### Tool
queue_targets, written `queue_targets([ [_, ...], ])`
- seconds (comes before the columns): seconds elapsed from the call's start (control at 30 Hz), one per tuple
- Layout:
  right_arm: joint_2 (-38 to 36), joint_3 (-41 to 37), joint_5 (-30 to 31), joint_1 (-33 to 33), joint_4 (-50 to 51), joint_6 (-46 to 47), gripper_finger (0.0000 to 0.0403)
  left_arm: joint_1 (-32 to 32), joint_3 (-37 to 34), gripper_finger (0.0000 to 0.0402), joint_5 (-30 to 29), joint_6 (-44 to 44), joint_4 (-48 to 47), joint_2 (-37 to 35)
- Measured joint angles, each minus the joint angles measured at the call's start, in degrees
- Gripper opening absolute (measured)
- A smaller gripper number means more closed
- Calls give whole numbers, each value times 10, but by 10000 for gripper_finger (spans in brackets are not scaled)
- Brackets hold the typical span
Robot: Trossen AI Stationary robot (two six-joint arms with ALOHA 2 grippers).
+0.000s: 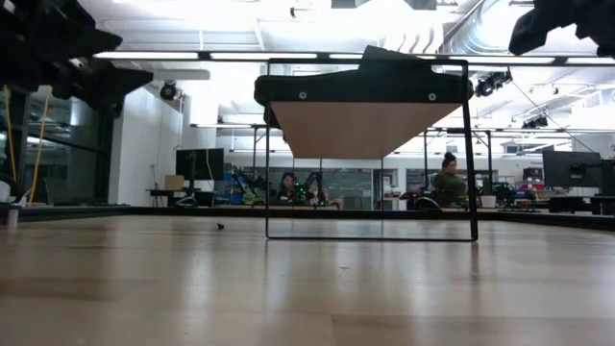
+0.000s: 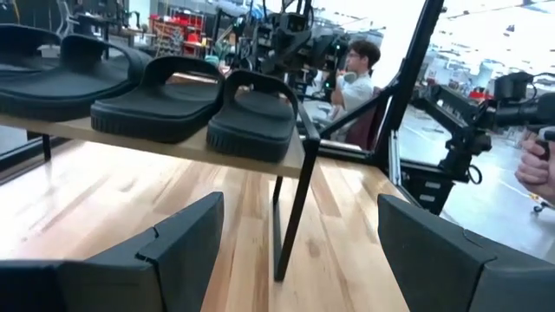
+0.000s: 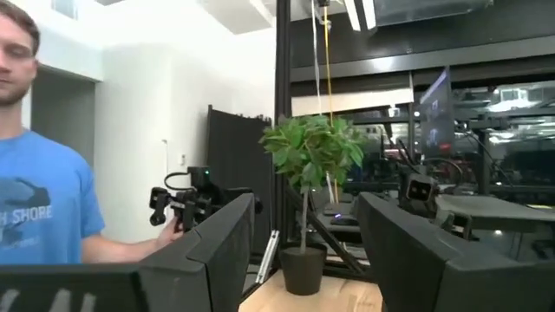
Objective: Pick and place slides into the shelf
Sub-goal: Return to Home Position
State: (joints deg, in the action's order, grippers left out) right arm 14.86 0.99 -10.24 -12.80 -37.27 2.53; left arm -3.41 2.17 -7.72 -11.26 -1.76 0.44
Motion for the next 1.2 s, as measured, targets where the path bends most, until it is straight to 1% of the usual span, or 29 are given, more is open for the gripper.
queue_targets([
  [0.37, 0, -1, 4, 0, 30, -1, 200, 0, 0, 285, -2, 14, -4, -1],
  [0.53, 0, -1, 29, 0, 90, 7, 200, 0, 0, 285, 5, 35, -6, 0],
  [0.67, 0, -1, 36, 0, 143, 16, 200, 0, 2, 285, 42, 49, -22, 12],
  [0.73, 0, -1, 34, 0, 176, 28, 200, 0, 10, 285, 51, 50, -43, 21],
  [0.9, 0, -1, 36, 0, 233, 51, 200, 0, 26, 285, 51, 48, -105, 24],
  [1.2, 0, -1, 35, 0, 322, 50, 200, 0, 29, 285, 52, 57, -117, 23],
])
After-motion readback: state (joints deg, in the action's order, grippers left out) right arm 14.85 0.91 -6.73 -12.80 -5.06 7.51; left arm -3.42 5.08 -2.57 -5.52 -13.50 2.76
